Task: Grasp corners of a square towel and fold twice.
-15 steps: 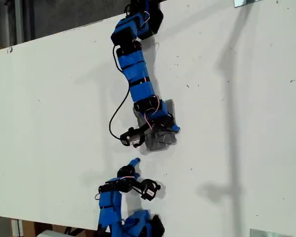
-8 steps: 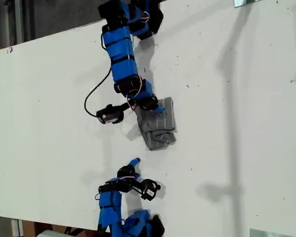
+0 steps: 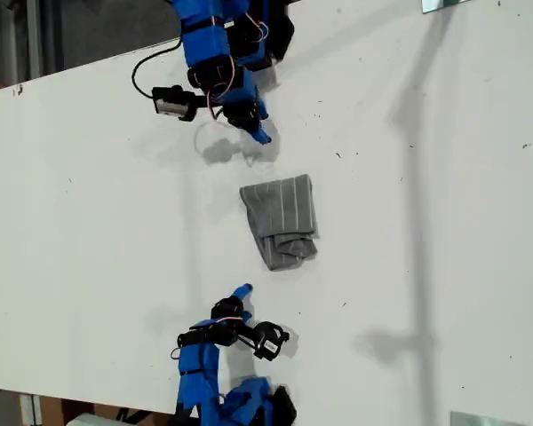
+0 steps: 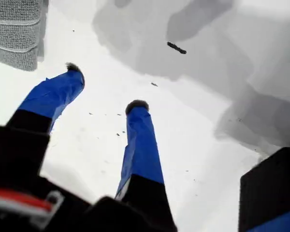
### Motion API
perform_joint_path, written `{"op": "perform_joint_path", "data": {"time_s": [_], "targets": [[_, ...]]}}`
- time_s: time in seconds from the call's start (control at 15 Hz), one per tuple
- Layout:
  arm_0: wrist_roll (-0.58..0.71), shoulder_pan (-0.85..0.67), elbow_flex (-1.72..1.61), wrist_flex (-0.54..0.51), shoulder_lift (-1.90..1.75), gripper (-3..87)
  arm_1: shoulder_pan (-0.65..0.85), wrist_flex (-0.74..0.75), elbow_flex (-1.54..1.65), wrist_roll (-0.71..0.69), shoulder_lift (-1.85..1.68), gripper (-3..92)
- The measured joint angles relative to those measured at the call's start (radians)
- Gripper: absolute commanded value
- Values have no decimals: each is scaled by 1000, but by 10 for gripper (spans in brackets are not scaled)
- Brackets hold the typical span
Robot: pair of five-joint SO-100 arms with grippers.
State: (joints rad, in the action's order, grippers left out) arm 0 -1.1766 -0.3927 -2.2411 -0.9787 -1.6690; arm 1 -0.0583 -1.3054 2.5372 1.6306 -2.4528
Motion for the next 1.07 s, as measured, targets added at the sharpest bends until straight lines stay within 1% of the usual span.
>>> {"op": "perform_joint_path", "data": {"time_s": [0.07,0.2,0.27,0.4,0.53,0.6,0.67,0.73,0.87,0.93,1.0,1.07], "targets": [[0,0,0,0,0,261,-9,-35,101,32,-222,277],[-5,0,0,-2,0,261,-26,-184,213,52,-670,302],[-8,0,0,-2,0,261,-34,-181,238,54,-775,313],[21,0,-18,11,-18,261,-37,-137,305,87,-827,305],[17,0,-115,60,-115,255,-41,-100,339,158,-836,304],[-11,0,-195,94,-201,251,-63,-91,345,176,-836,228],[-44,-9,-304,124,-331,253,-63,-91,345,178,-836,183],[-75,-23,-396,140,-462,252,-46,-91,345,175,-836,186],[-121,-23,-454,153,-561,253,-8,-121,344,126,-836,191],[-140,-23,-483,164,-603,253,15,-164,339,29,-836,187],[-161,-23,-549,153,-704,255,21,-179,336,-81,-836,187],[-192,-14,-621,146,-831,255,31,-184,336,-110,-836,187]]}}
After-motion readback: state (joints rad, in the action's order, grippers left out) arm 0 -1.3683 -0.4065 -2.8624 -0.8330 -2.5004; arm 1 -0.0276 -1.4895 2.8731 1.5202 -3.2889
